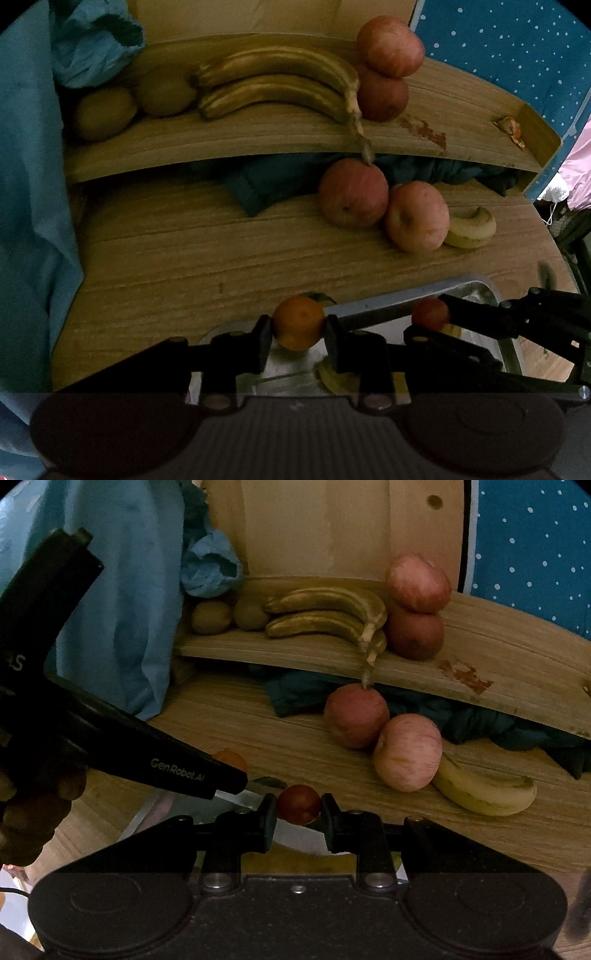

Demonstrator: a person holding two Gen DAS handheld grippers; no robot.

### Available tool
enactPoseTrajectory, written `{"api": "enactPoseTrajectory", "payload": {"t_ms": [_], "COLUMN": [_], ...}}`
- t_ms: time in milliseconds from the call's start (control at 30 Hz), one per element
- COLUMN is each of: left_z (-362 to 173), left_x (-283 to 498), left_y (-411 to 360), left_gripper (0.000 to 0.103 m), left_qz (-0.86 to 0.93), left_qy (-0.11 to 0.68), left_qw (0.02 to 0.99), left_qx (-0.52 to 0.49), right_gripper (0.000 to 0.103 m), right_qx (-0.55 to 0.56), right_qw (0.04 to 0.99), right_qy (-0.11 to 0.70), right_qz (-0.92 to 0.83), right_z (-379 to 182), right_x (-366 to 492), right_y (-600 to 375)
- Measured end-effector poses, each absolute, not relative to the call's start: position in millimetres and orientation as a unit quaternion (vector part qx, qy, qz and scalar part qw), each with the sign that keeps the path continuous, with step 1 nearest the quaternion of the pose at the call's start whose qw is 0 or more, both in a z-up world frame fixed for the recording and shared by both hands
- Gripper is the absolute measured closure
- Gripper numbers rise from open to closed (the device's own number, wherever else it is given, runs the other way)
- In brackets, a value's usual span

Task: Organize fruits
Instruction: 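Carry the tangerine over the tray with the left tool while the right tool carries the tomato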

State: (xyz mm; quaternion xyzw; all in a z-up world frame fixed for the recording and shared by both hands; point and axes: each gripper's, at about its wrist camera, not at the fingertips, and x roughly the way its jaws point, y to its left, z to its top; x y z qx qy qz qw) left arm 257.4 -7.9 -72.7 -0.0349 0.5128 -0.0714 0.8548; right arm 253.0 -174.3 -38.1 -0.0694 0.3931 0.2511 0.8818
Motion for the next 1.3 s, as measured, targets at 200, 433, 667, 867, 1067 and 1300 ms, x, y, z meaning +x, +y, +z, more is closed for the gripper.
{"api": "enactPoseTrajectory", "payload": {"t_ms": [200,433,667,867,1067,1300], "left_z": [-72.6,-74.7,-76.0,-78.9,-81.0,-83.0], "left_x": [254.7,246.4,239.4,233.3,227.0,220.4], "left_y": [-7.5,-5.3,-2.4,-0.8,2.0,3.9], "left_gripper": [0.069,0.069,0.069,0.069,0.069,0.069], "left_qz": [-0.071,-0.067,-0.063,-0.057,-0.051,-0.044], "left_qy": [0.513,0.517,0.522,0.528,0.534,0.539], "left_qw": [0.855,0.853,0.85,0.846,0.843,0.84], "left_qx": [-0.036,-0.035,-0.036,-0.041,-0.043,-0.047], "right_gripper": [0.076,0.076,0.076,0.076,0.076,0.076], "right_qx": [-0.073,-0.076,-0.081,-0.083,-0.092,-0.097], "right_qw": [0.879,0.875,0.87,0.859,0.845,0.832], "right_qy": [0.392,0.394,0.399,0.411,0.426,0.438], "right_qz": [0.261,0.271,0.28,0.294,0.31,0.327], "right_z": [-36.6,-35.8,-34.8,-37.2,-41.5,-45.1], "right_x": [247.1,241.5,234.9,232.1,228.7,223.9], "right_y": [-174.6,-179.8,-186.4,-185.3,-180.1,-177.0]}}
